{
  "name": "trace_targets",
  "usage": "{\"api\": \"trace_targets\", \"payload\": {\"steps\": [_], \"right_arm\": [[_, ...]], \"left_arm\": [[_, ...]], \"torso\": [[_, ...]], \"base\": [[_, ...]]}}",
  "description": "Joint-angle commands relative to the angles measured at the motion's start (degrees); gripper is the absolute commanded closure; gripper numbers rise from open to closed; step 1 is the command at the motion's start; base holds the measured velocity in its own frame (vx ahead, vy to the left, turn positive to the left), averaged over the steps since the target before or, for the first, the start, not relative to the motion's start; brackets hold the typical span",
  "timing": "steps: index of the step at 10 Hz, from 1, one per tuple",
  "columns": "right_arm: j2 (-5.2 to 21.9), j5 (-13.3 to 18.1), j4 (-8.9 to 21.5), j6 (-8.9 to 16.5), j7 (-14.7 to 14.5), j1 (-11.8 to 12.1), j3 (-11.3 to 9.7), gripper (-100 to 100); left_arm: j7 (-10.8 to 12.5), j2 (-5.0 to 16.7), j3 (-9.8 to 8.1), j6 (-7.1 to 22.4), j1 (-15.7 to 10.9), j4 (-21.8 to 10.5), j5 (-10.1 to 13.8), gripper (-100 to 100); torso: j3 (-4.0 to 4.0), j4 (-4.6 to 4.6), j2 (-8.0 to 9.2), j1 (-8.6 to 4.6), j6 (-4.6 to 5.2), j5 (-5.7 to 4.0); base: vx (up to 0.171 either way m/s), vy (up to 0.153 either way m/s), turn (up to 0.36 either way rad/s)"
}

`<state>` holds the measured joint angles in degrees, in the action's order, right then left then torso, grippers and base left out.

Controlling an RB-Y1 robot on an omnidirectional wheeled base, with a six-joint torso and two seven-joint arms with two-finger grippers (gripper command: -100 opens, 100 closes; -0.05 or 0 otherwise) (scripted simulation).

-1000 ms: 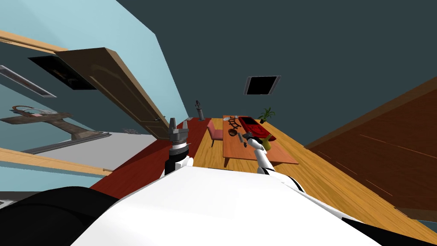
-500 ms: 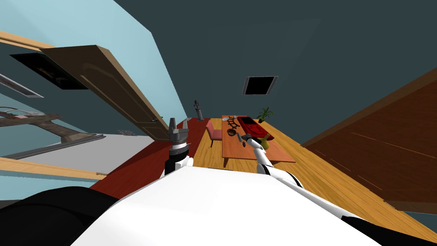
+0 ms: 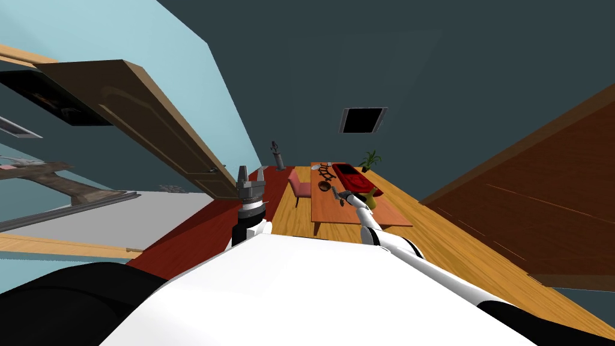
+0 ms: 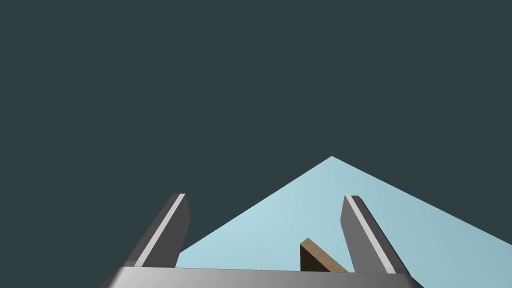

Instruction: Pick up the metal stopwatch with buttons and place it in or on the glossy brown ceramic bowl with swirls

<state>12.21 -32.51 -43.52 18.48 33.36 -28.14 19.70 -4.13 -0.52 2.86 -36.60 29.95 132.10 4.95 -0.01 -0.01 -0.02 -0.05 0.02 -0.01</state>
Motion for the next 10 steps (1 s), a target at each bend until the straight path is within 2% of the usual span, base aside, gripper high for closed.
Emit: {"api": "trace_targets", "payload": {"steps": [1, 2, 5, 7, 8, 9, 10], "right_arm": [[0.24, -0.62, 2.13, 0.54, 0.59, -0.44, -0.03, -100], [0.24, -0.62, 2.13, 0.54, 0.59, -0.44, -0.03, -100], [0.91, -1.8, 6.55, 2.9, 3.15, -2.43, 0.41, -100], [0.91, -1.8, 7.55, 2.9, 3.15, -2.43, 0.41, -100], [1.22, -2.32, 9.67, 3.93, 4.32, -3.27, 0.59, -100], [1.22, -2.32, 9.97, 3.93, 4.32, -3.27, 0.59, -100], [1.49, -2.78, 12.19, 4.86, 5.39, -4.01, 0.74, -100]], "left_arm": [[0.0, 0.0, 0.0, 0.0, 0.0, 0.0, 0.0, 0], [0.0, 0.0, 0.0, 0.0, 0.0, 0.0, 0.0, 0], [0.0, 0.0, 0.0, 0.0, 0.0, 0.0, 0.0, 0], [0.0, 0.0, 0.0, 0.0, 0.0, 0.0, 0.0, 0], [0.0, 0.0, 0.0, 0.0, 0.0, 0.0, 0.0, 0], [0.0, 0.0, 0.0, 0.0, 0.0, 0.0, 0.0, 0], [0.0, 0.0, 0.0, 0.0, 0.0, 0.0, 0.0, 0]], "torso": [[0.0, 0.0, 0.0, 0.0, 0.0, 0.0], [0.0, 0.0, 0.01, 0.0, -0.01, -0.01], [0.0, 0.0, 0.01, 0.01, -0.01, 0.0], [0.0, 0.0, 0.01, 0.0, -0.01, -0.01], [0.01, 0.0, 0.02, 0.02, -0.02, 0.0], [0.01, 0.0, 0.01, 0.01, 0.0, 0.0], [0.0, 0.0, 0.01, 0.01, -0.01, 0.0]], "base": [[0.009, -0.01, -0.033], [0.0, 0.0, 0.0], [0.008, -0.009, -0.049], [0.005, -0.005, -0.015], [0.007, -0.007, -0.053], [0.007, -0.006, -0.029], [0.007, -0.01, -0.043]]}}
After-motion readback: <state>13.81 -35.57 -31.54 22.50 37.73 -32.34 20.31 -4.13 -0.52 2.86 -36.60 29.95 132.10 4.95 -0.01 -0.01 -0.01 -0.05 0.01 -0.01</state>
